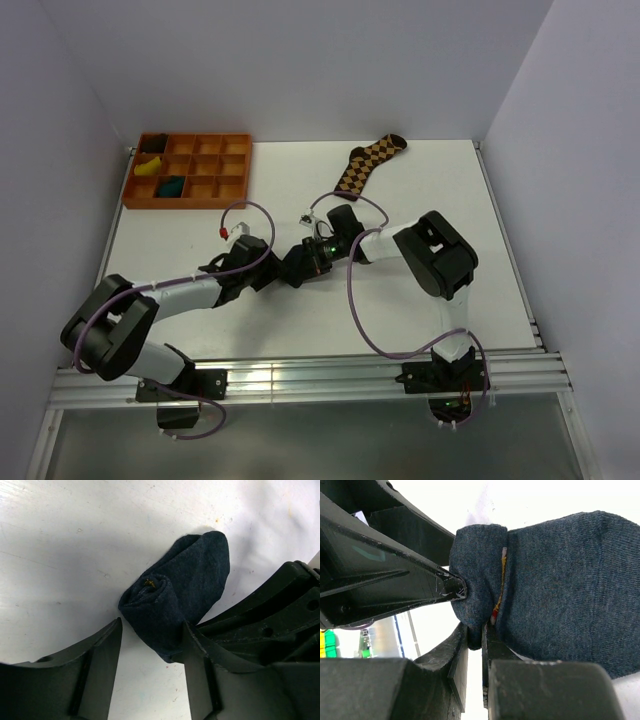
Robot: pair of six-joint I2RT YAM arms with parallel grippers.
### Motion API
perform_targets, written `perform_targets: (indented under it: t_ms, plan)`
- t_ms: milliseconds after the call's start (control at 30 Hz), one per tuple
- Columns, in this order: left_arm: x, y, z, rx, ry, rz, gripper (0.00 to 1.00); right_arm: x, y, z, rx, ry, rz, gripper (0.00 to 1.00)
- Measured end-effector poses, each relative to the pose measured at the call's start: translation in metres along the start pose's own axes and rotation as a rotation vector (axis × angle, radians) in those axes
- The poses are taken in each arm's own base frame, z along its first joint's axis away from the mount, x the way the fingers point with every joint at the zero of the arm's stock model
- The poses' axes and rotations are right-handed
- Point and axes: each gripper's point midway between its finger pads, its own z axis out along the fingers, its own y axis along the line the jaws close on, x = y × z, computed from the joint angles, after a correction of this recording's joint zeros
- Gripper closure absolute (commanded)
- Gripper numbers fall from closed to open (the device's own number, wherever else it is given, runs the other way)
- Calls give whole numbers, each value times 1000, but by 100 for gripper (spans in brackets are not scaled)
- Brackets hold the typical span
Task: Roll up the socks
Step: Roll the sock at the center of the board.
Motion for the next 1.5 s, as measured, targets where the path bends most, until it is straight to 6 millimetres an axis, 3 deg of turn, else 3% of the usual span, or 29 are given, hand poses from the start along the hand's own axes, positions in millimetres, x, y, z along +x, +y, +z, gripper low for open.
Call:
perform_targets:
  t_ms: [233,467,600,767,1067,1300,1500]
  plan:
    - [-1,-2,2,8,-4,-18,55,0,-1,0,-19,3,9,100]
    - [0,-6,7,19,-4,-36,87,0,-1,0,-18,5,11,99]
    - [-1,-9,9,22,-1,-34,98,-2,-1,-2,20,-5,8,85]
    - [0,-15,12,18,13,-22,100,-3,0,-9,151,-47,-43,53]
    - [3,-22,17,-39,41,36,100,5,8,-34,498,-146,-282,41]
    - [3,-23,17,-58,54,63,100,2,30,-37,653,-231,-555,37]
    - [3,-23,16,-62,62,76,100,-6,35,-33,753,-264,-716,37]
